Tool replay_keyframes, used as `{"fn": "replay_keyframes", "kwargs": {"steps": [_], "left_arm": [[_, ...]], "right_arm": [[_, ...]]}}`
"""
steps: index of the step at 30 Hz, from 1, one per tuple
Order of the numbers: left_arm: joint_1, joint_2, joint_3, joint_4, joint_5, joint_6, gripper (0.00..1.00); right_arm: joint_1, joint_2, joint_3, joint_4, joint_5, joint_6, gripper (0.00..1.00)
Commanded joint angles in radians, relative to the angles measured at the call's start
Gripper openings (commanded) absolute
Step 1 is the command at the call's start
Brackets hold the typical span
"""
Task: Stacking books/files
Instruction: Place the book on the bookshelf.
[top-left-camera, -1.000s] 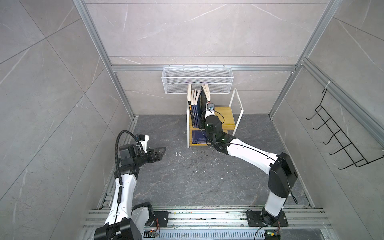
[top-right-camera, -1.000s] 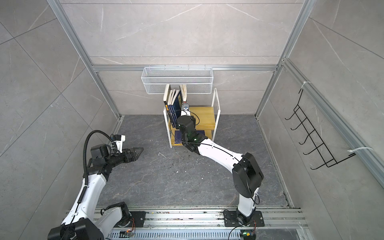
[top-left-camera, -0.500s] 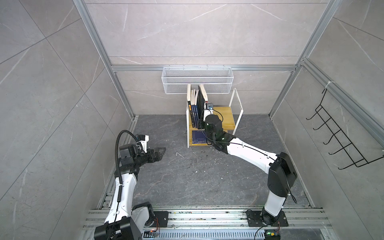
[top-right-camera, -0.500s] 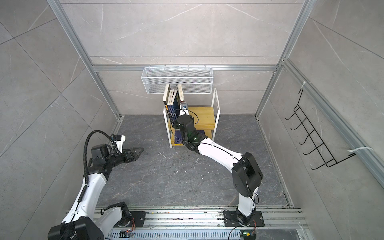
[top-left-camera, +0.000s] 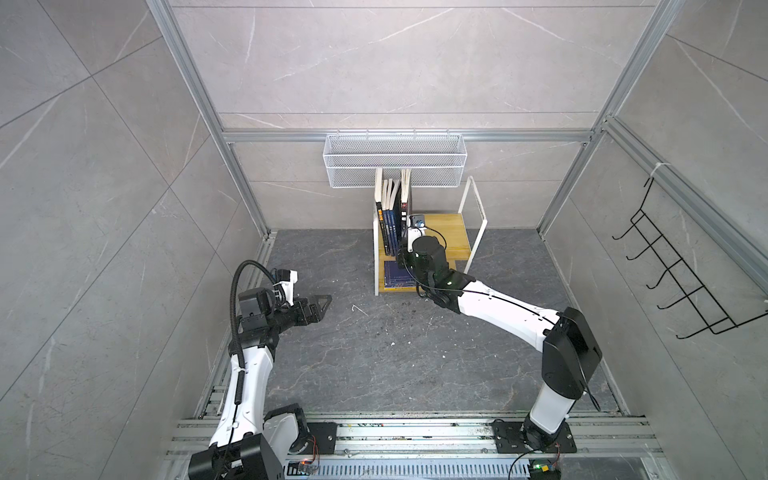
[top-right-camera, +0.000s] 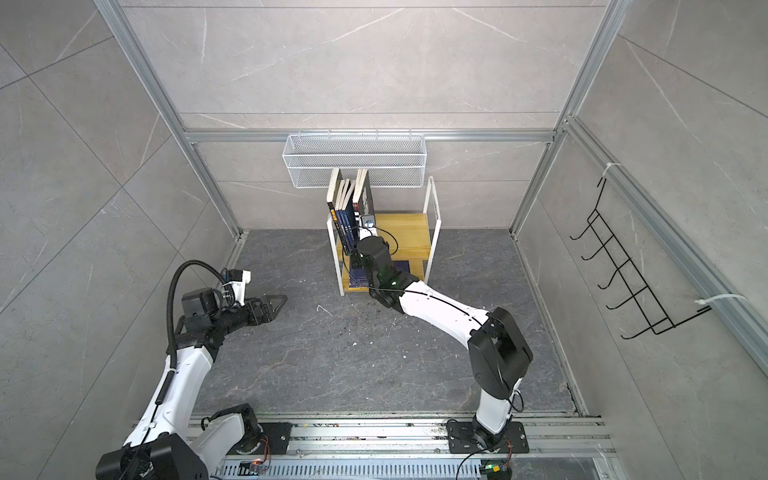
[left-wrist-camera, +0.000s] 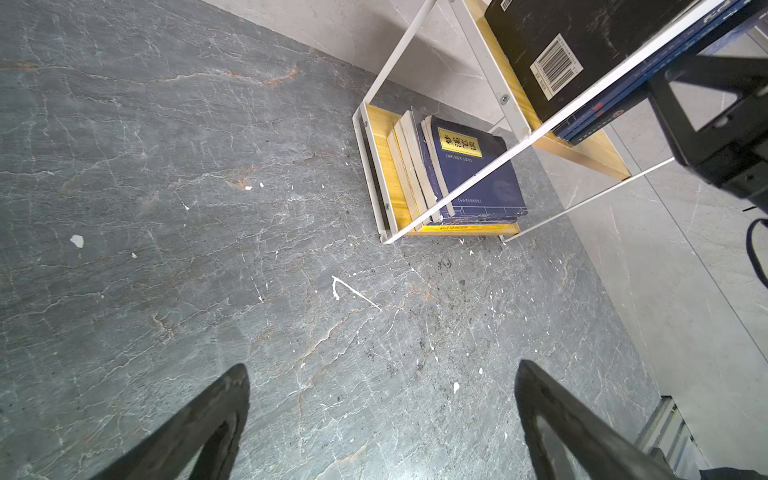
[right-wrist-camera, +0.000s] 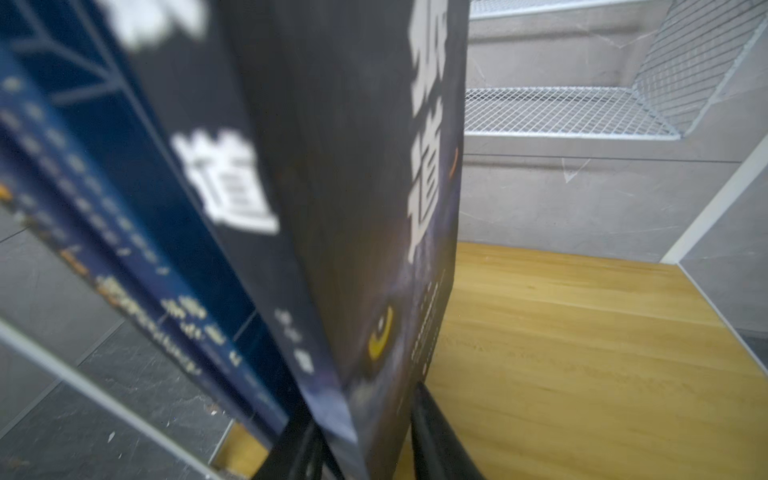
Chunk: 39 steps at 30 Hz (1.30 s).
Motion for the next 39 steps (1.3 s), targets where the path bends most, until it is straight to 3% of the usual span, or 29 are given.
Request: {"fn": "replay_keyframes", "kwargs": {"steps": [1,10,16,22,27,31,39], "left_arm": [[0.006,-0.016,-0.006,0.026,0.023,0.03,1.0],[0.021,-0.014,-0.002,0.015,0.023,0.02,1.0],[0.026,-0.015,-0.012,0.036,0.022,0.013,1.0],[0.029,-0.019,-0.012,0.043,0.023,0.002,1.0],[0.032,-0.022,0.004,0.011,0.019,0.006,1.0],[0.031,-0.038,-0.014,0.033,0.019,0.005,1.0],[0.039,-0.042,-0.017,0.03,0.021,0.002,1.0]], "right_arm": [[0.013,-0.061,-0.043,-0.005,-0.029,0.001,0.4],[0.02,-0.15,-0.109,-0.075,-0.012,-0.031,0.43],[0.003,-0.217,-0.13,-0.128,0.093,-0.118,0.34],[-0.103,-0.095,0.091,-0.193,0.021,-0.139,0.22],[-0.148,0.095,0.373,-0.265,-0.048,-0.143,0.19],[-0.154,0.208,0.507,-0.255,-0.128,-0.155,0.2],[-0.152,0.278,0.558,-0.239,-0.22,-0.119,0.23]]}}
